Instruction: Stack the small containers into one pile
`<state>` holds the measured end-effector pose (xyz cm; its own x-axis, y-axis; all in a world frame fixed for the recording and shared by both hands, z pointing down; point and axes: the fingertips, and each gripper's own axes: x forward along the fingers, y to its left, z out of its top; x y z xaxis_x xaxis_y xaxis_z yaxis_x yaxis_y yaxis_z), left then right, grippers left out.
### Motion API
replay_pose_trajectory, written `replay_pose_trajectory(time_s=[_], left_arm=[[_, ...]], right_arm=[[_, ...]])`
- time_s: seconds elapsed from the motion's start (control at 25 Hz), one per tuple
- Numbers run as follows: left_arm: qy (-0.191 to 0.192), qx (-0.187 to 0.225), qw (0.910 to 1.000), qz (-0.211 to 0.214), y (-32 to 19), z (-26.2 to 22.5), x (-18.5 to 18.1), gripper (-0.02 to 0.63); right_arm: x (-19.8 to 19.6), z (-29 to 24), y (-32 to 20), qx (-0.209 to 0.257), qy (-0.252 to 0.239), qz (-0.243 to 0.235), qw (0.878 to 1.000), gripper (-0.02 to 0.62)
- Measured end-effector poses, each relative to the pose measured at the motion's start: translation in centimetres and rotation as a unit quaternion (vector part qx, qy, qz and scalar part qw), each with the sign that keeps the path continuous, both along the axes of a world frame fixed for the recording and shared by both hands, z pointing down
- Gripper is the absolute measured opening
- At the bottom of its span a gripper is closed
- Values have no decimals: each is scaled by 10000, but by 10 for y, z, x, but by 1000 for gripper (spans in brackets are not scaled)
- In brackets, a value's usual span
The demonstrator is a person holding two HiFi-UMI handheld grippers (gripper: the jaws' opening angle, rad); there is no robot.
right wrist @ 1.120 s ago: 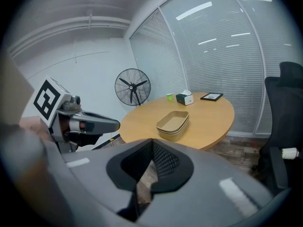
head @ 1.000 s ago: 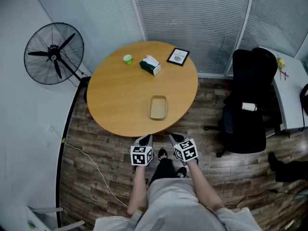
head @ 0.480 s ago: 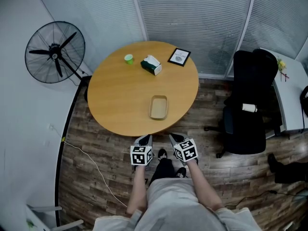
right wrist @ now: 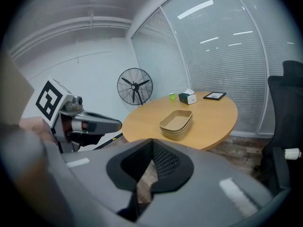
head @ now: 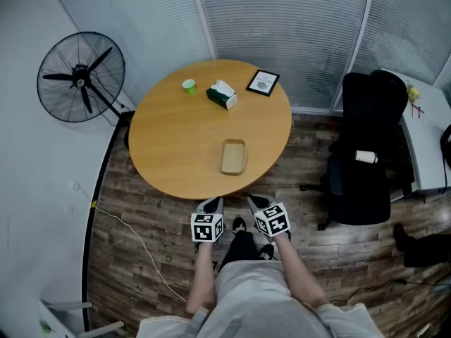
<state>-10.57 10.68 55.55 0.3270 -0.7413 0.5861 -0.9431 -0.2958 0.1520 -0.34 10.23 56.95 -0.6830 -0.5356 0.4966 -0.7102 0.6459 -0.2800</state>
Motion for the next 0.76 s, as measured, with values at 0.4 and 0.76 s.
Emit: replay_pose_trajectory(time_s=[0.4,0.76], left_arm=[[42,-28,10000,-10,1,3,-4,5],[74,-34,10000,0,1,4,-6,5]], right_arm=[[-2,2,2,-30,41,-9,10000,-2],[-5,3,4,-48,75,-61,9999,-2]])
